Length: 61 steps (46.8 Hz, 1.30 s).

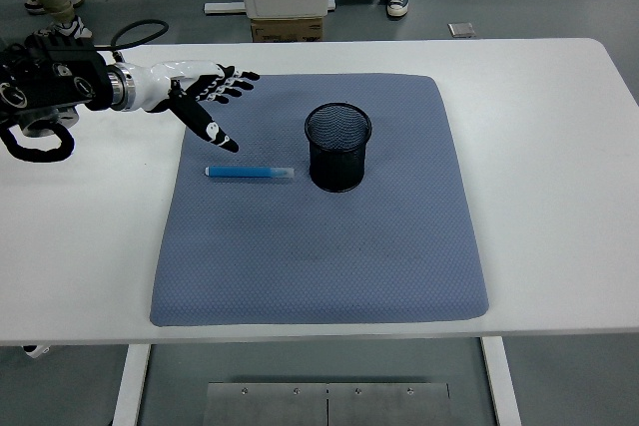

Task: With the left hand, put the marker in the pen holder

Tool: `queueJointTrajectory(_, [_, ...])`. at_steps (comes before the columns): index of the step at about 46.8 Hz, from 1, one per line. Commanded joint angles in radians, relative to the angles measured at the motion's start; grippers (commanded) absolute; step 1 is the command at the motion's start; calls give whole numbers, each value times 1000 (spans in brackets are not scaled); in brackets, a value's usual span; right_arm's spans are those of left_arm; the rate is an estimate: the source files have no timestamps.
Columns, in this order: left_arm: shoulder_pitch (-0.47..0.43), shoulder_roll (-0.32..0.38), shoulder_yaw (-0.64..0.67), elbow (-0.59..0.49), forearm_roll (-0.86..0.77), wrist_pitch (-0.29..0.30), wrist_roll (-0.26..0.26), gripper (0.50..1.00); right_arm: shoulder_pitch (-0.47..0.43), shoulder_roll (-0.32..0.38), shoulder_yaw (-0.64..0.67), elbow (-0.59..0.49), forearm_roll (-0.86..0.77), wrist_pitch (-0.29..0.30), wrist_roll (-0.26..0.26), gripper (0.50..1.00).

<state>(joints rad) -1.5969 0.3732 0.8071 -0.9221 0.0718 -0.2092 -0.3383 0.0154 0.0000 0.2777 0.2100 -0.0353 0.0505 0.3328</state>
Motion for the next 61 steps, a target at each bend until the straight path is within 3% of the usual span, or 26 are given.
queueJointTrajectory(1, [-23,-23,35,-6,22,-1,10,1000,0,0,0,0,0,0,0,1000])
queueJointTrajectory(9, [-41,-66,58,-11,137,-1,12,1000,0,0,0,0,0,0,0,1000])
queueJointTrajectory(29, [-67,-111,61,-11,131,-10,-5,1000,0,0,0,0,0,0,0,1000])
queueJointTrajectory(35, [-74,-111,64,-11,138,-27,-80,1000,0,0,0,0,0,0,0,1000])
queueJointTrajectory(39, [-92,-111,87,-11,144,-62,-84,1000,0,0,0,0,0,0,0,1000])
queueJointTrajectory(44, [-95,-119,133,-11,144,-70,-67,1000,0,0,0,0,0,0,0,1000])
queueJointTrajectory(50, [-94,-132,162,-9,146,-68,19,1000,0,0,0,-1,0,0,0,1000])
queueJointTrajectory(56, [-94,-131,164,-4,148,-67,42,1000,0,0,0,0,0,0,0,1000])
queueJointTrajectory(61, [-89,-132,165,-4,157,-67,100,1000,0,0,0,0,0,0,0,1000])
